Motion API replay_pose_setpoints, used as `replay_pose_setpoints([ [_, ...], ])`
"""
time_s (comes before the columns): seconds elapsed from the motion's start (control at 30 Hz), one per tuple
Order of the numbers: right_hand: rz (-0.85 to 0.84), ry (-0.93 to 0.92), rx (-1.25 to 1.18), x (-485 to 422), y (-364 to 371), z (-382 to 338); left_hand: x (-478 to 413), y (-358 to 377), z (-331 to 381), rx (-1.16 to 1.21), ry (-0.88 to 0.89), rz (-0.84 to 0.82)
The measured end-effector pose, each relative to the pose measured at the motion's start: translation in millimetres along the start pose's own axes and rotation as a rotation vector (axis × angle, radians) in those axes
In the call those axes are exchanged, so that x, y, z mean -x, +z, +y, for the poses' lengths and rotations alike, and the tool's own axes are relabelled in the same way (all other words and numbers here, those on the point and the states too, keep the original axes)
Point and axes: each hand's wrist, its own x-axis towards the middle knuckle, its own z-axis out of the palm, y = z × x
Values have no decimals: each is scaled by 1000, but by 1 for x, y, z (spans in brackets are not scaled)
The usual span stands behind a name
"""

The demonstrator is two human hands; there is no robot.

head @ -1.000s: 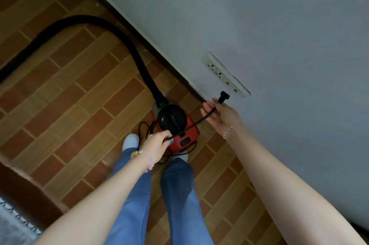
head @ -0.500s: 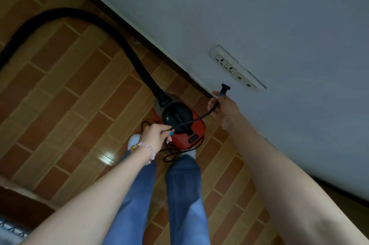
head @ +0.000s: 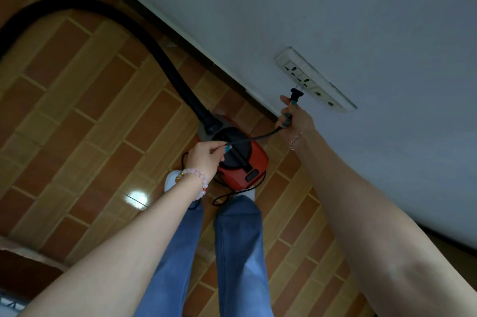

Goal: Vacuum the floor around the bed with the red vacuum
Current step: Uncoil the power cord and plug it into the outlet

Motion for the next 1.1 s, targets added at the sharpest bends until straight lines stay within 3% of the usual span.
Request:
replay_pose_setpoints([
  [0.43, -51, -65, -25, 0, 4, 4, 0, -2, 1, 6, -48, 35],
  [0.73, 11, -61, -151, 7, 18, 1, -1, -9, 12, 52, -58, 42],
  [1.1, 118, -74, -531, 0, 19, -3, 4, -10, 23, 71, -66, 31],
])
